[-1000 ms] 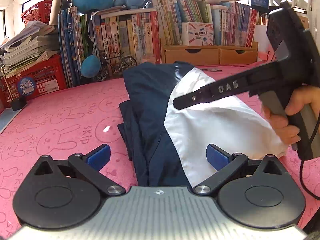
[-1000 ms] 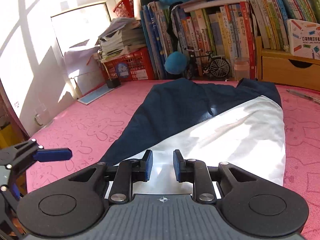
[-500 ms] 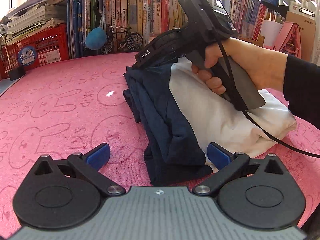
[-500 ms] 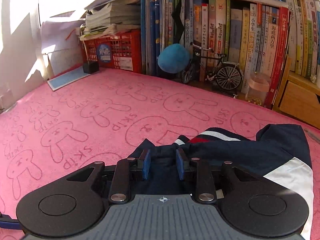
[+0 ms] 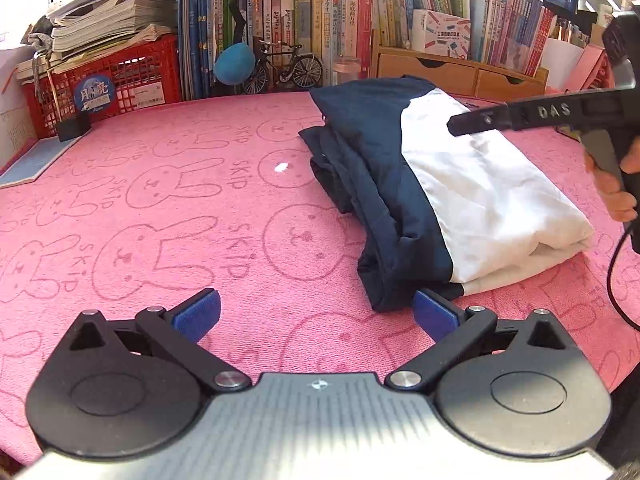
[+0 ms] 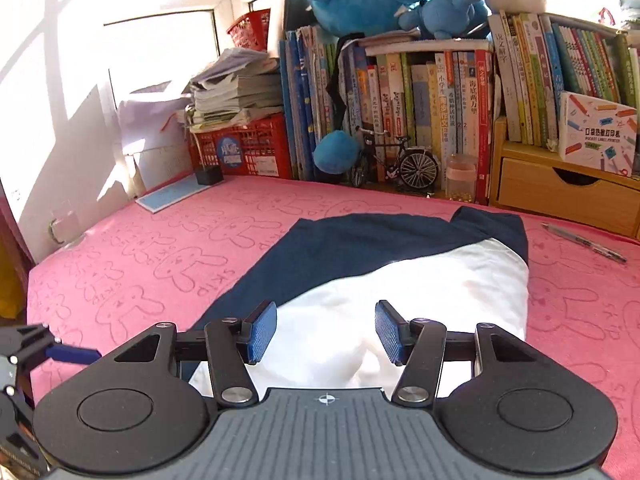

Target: Fold clothes

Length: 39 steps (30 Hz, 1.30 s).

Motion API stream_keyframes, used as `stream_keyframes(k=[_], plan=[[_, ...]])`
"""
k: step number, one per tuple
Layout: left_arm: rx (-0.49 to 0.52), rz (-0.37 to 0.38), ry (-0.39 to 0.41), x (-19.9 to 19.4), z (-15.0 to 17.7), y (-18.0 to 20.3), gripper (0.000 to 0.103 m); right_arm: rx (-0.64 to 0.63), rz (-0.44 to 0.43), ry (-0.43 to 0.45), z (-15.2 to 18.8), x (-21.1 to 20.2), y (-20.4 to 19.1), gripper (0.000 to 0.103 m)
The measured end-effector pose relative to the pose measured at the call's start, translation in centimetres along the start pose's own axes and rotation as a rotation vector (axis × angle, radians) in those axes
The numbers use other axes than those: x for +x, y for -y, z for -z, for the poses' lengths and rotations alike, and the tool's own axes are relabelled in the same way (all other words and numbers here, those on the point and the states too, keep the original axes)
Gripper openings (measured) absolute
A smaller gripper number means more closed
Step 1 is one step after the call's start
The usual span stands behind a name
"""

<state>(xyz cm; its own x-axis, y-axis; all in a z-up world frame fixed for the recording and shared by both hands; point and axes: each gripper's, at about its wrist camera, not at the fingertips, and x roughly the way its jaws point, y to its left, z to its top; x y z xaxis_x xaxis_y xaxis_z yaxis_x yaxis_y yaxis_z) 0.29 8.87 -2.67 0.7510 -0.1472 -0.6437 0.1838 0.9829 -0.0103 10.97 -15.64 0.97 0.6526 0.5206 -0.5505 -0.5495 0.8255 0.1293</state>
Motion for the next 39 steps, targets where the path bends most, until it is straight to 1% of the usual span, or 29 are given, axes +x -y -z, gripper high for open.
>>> stream_keyframes(k=[1, 3, 6, 8, 10, 12, 14, 15, 16, 17, 18, 19, 20, 21, 22, 23, 25, 26, 28, 29, 30, 31, 32, 33, 34, 35, 37, 38, 39], plan=[[-0.006, -0.01, 0.024, -0.7, -0.7, -0.3, 0.103, 0.005, 0.004, -0.009, 1.2, -1.3, 0.1, 0.055], [-0.01, -0.001, 0.071, -1.3, -2.3, -0.3, 0.103, 0.033, 0.008, -0.032, 3.4, -3.2, 0.4, 0.055], [0.017, 0.028, 0.13, -1.0, -4.7, 1.8, 0.103, 0.036, 0.022, -0.052, 6.2, -4.2, 0.0, 0.055], [0.036, 0.046, 0.148, 0.0, -5.6, 4.0, 0.103, 0.026, 0.03, -0.059, 7.9, -4.5, -0.5, 0.056], [0.03, 0.082, 0.124, 1.3, -6.3, 5.9, 0.103, 0.009, 0.011, -0.061, 8.9, -4.9, -1.3, 0.057], [0.021, 0.115, 0.102, 2.5, -6.5, 7.1, 0.103, -0.04, -0.018, -0.069, 9.3, -5.7, -1.9, 0.058], [0.023, 0.12, 0.09, 3.3, -6.5, 8.1, 0.103, -0.012, -0.062, -0.041, 9.2, -7.2, -1.1, 0.059], [0.027, 0.123, 0.084, 3.7, -6.4, 8.6, 0.103, 0.014, -0.082, -0.023, 9.1, -8.0, -0.5, 0.064], [0.034, 0.14, 0.08, 3.8, -6.3, 9.1, 0.103, 0.072, -0.091, 0.002, 8.9, -8.8, 0.8, 0.067], [0.042, 0.156, 0.076, 4.0, -6.2, 9.5, 0.103, 0.127, -0.083, 0.025, 8.7, -9.3, 2.1, 0.077], [0.061, 0.17, 0.08, 4.2, -6.2, 10.2, 0.103, 0.204, -0.059, 0.054, 8.4, -9.6, 4.0, 0.083], [0.079, 0.184, 0.084, 4.4, -6.2, 10.8, 0.103, 0.278, -0.038, 0.078, 8.1, -9.8, 5.9, 0.084], [0.097, 0.198, 0.088, 4.6, -6.2, 11.4, 0.103, 0.353, -0.025, 0.085, 7.7, -9.5, 7.7, 0.084], [0.118, 0.192, 0.087, 5.1, -6.2, 12.0, 0.103, 0.439, -0.025, 0.085, 7.2, -8.6, 10.0, 0.086], [0.131, 0.178, 0.084, 5.5, -6.1, 12.2, 0.103, 0.476, -0.045, 0.086, 6.7, -7.7, 11.2, 0.086], [0.151, 0.149, 0.077, 6.3, -5.8, 12.5, 0.103, 0.487, -0.067, 0.08, 6.0, -6.4, 12.0, 0.086], [0.19, 0.126, 0.074, 6.8, -5.0, 12.2, 0.103, 0.456, -0.066, 0.042, 4.3, -3.4, 12.2, 0.087], [0.209, 0.115, 0.073, 7.1, -4.6, 12.1, 0.103, 0.427, -0.061, 0.009, 3.4, -1.4, 12.0, 0.091], [0.241, 0.113, 0.071, 7.0, -3.8, 11.7, 0.103, 0.408, -0.046, -0.036, 2.3, 2.0, 11.7, 0.091], [0.251, 0.114, 0.069, 7.1, -3.4, 11.5, 0.103, 0.405, -0.038, -0.026, 1.7, 3.4, 11.6, 0.092], [0.26, 0.114, 0.07, 7.1, -3.1, 11.5, 0.103, 0.411, -0.034, -0.018, 1.1, 4.7, 11.7, 0.087], [0.268, 0.115, 0.07, 7.1, -2.8, 11.4, 0.103, 0.443, -0.038, -0.015, 0.5, 5.8, 12.3, 0.084], [0.274, 0.115, 0.07, 7.0, -2.7, 11.3, 0.103, 0.48, -0.044, -0.011, -0.2, 6.8, 13.0, 0.078], [0.274, 0.118, 0.068, 6.9, -2.7, 11.3, 0.103, 0.53, -0.057, -0.005, -0.7, 7.8, 14.1, 0.073], [0.273, 0.12, 0.066, 6.8, -2.6, 11.2, 0.103, 0.58, -0.068, 0.0, -1.2, 8.7, 15.1, 0.07], [0.27, 0.124, 0.065, 6.7, -2.5, 11.1, 0.103, 0.626, -0.078, 0.003, -1.6, 9.6, 16.3, 0.065], [0.265, 0.133, 0.064, 6.5, -2.5, 10.8, 0.103, 0.677, -0.094, 0.001, -2.3, 11.2, 17.9, 0.063], [0.261, 0.14, 0.064, 6.4, -2.4, 10.7, 0.103, 0.678, -0.076, 0.005, -2.8, 11.9, 18.5, 0.061], [0.258, 0.147, 0.064, 6.3, -2.4, 10.5, 0.103, 0.676, -0.057, 0.009, -3.2, 12.6, 18.9, 0.056]])
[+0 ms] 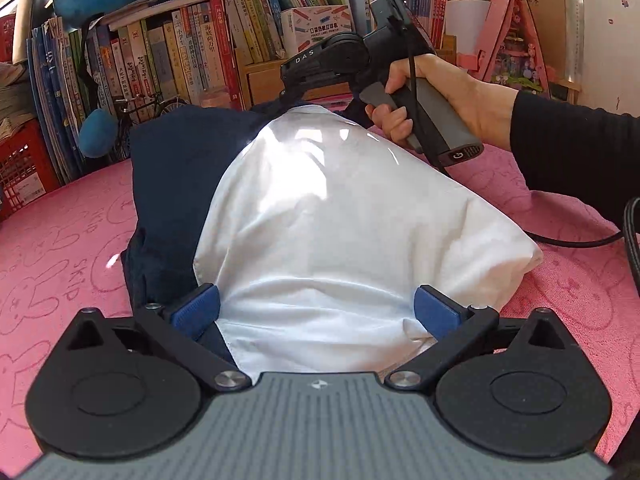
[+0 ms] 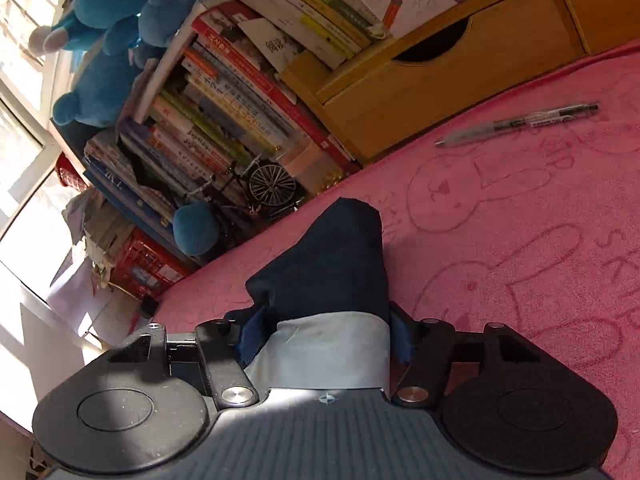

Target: Fold clothes

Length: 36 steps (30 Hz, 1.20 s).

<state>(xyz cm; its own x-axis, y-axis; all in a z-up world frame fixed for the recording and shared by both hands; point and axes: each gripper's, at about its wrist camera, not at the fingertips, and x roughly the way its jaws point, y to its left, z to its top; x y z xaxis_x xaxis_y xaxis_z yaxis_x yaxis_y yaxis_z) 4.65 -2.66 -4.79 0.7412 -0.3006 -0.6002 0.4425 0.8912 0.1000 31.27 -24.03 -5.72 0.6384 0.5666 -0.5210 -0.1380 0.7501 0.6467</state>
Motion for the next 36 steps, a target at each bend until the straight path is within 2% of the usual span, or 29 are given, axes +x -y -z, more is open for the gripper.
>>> stream_keyframes(k=[2, 5, 6, 7, 8, 9, 13, 15, 17, 20, 24, 27, 29, 31, 33, 36], plan=[[-0.005, 0.009, 0.002, -0.3, 0.0, -0.2, 0.103, -0.021, 0.048, 0.023, -1.1, 1.3, 0.0, 0.053], [-0.012, 0.017, 0.007, -0.4, 0.0, -0.3, 0.103, -0.036, 0.159, 0.058, -2.8, 3.2, 0.1, 0.021], [-0.018, 0.024, 0.012, -0.5, 0.0, -0.5, 0.103, -0.032, 0.189, 0.066, -3.3, 3.7, 0.2, 0.021], [-0.024, 0.031, 0.017, -0.5, 0.0, -0.6, 0.103, -0.034, 0.206, 0.071, -3.6, 3.7, 0.0, 0.024], [-0.03, 0.038, 0.022, -0.6, 0.0, -0.8, 0.103, -0.074, 0.228, 0.09, -3.6, 3.2, -0.8, 0.032], [-0.043, 0.051, 0.032, -0.8, 0.0, -1.0, 0.103, -0.124, 0.24, 0.11, -3.3, 2.5, -1.7, 0.034], [-0.086, 0.091, 0.062, -2.0, 0.5, -1.7, 0.103, -0.421, 0.145, 0.176, 1.3, -2.4, -7.9, 0.041], [-0.093, 0.088, 0.064, -2.7, 1.0, -1.6, 0.103, -0.583, 0.072, 0.149, 4.7, -4.5, -11.2, 0.041], [-0.088, 0.081, 0.063, -3.1, 1.5, -1.3, 0.103, -0.705, 0.016, 0.081, 7.6, -4.9, -13.7, 0.041], [-0.068, 0.064, 0.064, -3.7, 2.4, -0.7, 0.103, -0.885, 0.001, -0.039, 11.9, -2.9, -18.0, 0.041], [-0.108, 0.092, 0.075, -3.8, 2.6, -1.5, 0.103, -0.881, 0.056, -0.113, 13.0, 2.9, -19.0, 0.043], [-0.146, 0.122, 0.082, -3.7, 2.5, -2.2, 0.103, -0.884, 0.093, -0.1, 12.7, 5.8, -19.3, 0.045], [-0.155, 0.133, 0.086, -3.7, 2.6, -2.4, 0.103, -0.859, 0.127, -0.108, 12.5, 6.1, -19.5, 0.046], [-0.162, 0.139, 0.092, -3.9, 2.8, -2.4, 0.103, -0.808, 0.128, -0.092, 12.4, 4.6, -19.6, 0.05], [-0.168, 0.144, 0.094, -4.1, 3.0, -2.5, 0.103, -0.768, 0.079, -0.07, 12.6, 1.8, -19.5, 0.071], [-0.159, 0.134, 0.087, -4.7, 3.4, -2.2, 0.103, -0.771, 0.047, -0.029, 14.0, -3.9, -18.5, 0.084]])
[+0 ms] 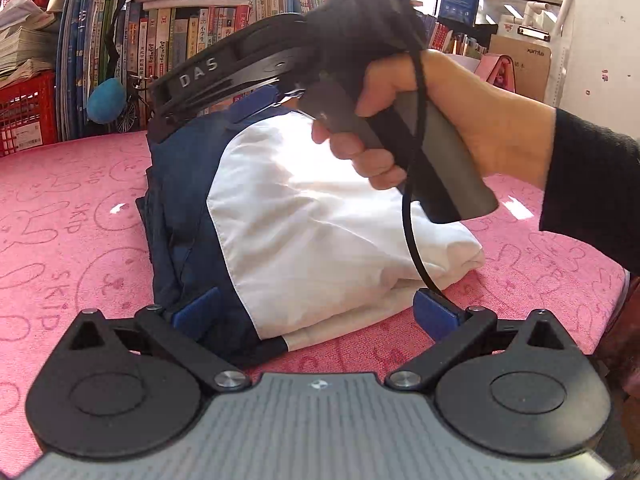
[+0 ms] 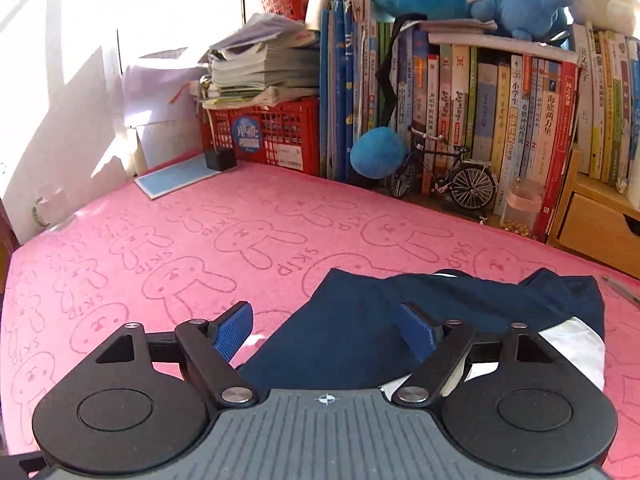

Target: Fold clothes

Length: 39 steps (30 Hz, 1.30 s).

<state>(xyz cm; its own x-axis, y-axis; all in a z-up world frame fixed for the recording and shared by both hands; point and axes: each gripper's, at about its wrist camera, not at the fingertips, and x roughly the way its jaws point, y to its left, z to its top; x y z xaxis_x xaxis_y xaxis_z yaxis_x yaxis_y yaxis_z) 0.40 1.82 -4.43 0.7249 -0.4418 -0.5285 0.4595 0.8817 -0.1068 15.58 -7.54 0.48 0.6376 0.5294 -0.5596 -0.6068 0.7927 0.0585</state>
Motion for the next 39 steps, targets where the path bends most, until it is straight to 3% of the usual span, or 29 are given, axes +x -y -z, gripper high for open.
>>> stream_keyframes(k=[3, 6, 10, 14, 17, 20, 24, 28, 32, 36, 39], plan=[[0.019, -0.034, -0.025, -0.9, 0.8, 1.1, 0.103, -0.008, 0.012, 0.013, 3.1, -5.2, 0.3, 0.086], [0.043, -0.077, -0.051, -1.7, 1.8, 2.1, 0.103, -0.012, 0.048, -0.035, 8.1, -9.4, 0.8, 0.087], [0.021, -0.102, -0.074, -2.6, 2.2, 2.3, 0.103, -0.06, 0.158, -0.092, 13.5, -12.2, 0.8, 0.091], [-0.076, -0.076, -0.081, -4.1, 1.6, 1.1, 0.103, 0.058, 0.162, -0.111, 16.2, -14.0, 2.3, 0.091], [-0.137, -0.042, -0.027, -5.5, 0.2, -0.1, 0.103, 0.103, 0.205, -0.087, 16.8, -14.9, 2.8, 0.091], [-0.132, -0.068, 0.022, -6.0, -1.3, -0.6, 0.103, 0.164, 0.178, -0.03, 16.6, -15.8, 3.3, 0.091], [-0.126, -0.107, 0.026, -4.3, -2.9, -1.3, 0.103, 0.191, 0.171, 0.052, 15.6, -16.7, 3.2, 0.096], [-0.171, -0.084, -0.032, -1.9, -3.5, -2.8, 0.103, 0.143, 0.191, 0.07, 14.5, -15.6, 3.2, 0.101], [-0.209, -0.13, -0.192, -0.5, -2.3, -3.6, 0.103, 0.158, 0.191, 0.037, 14.8, -13.8, 3.8, 0.101], [-0.16, -0.149, -0.213, -1.9, -0.3, -2.2, 0.103, 0.163, 0.131, 0.003, 16.2, -13.7, 3.2, 0.102], [-0.101, -0.206, -0.244, -1.9, 0.1, -0.5, 0.103, 0.095, 0.154, -0.048, 17.2, -13.6, 1.7, 0.103]])
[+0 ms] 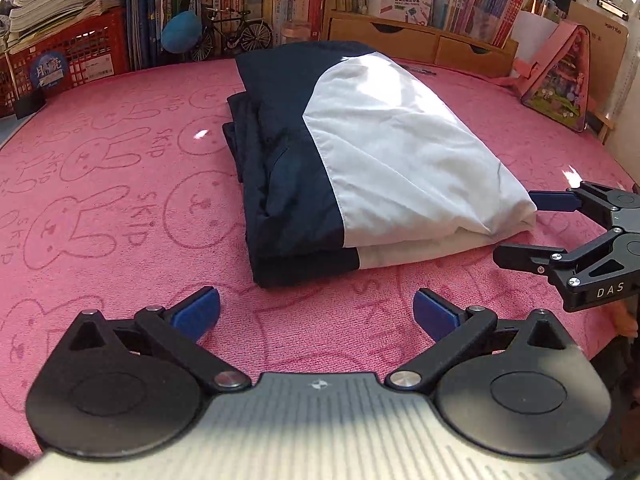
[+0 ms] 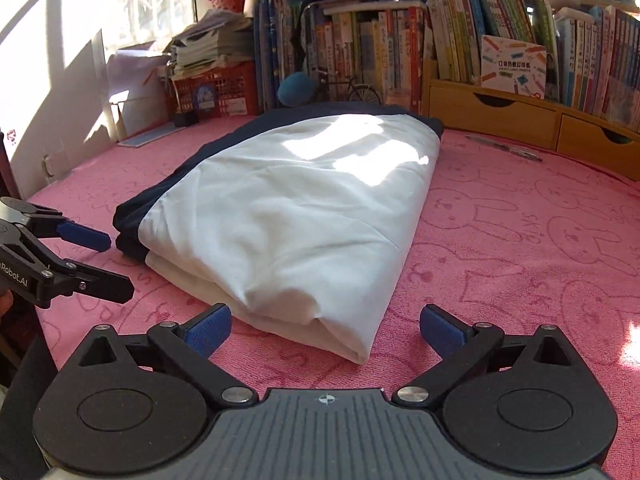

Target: Fold clothes

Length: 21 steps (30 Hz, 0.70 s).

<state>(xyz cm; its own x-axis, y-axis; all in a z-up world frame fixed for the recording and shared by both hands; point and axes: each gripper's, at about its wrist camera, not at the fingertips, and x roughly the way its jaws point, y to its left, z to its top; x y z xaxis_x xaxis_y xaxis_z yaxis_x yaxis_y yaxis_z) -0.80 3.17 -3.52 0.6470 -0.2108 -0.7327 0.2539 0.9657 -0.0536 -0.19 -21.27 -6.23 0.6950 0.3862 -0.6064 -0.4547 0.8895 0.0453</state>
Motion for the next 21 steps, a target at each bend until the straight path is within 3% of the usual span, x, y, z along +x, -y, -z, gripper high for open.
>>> stream_keyframes(k=[2, 8, 21], plan=[[0.029, -0.052, -0.018, 0.2, 0.1, 1.0, 0.103, -0.04, 0.029, -0.007, 0.6, -0.2, -0.8, 0.103], [-0.018, -0.093, -0.032, 0.4, -0.3, 1.5, 0.103, -0.025, 0.027, 0.01, 1.4, -0.4, -1.2, 0.103], [-0.029, -0.106, -0.031, 0.4, -0.2, 1.6, 0.103, -0.021, 0.04, 0.018, 1.5, -0.3, -1.2, 0.103]])
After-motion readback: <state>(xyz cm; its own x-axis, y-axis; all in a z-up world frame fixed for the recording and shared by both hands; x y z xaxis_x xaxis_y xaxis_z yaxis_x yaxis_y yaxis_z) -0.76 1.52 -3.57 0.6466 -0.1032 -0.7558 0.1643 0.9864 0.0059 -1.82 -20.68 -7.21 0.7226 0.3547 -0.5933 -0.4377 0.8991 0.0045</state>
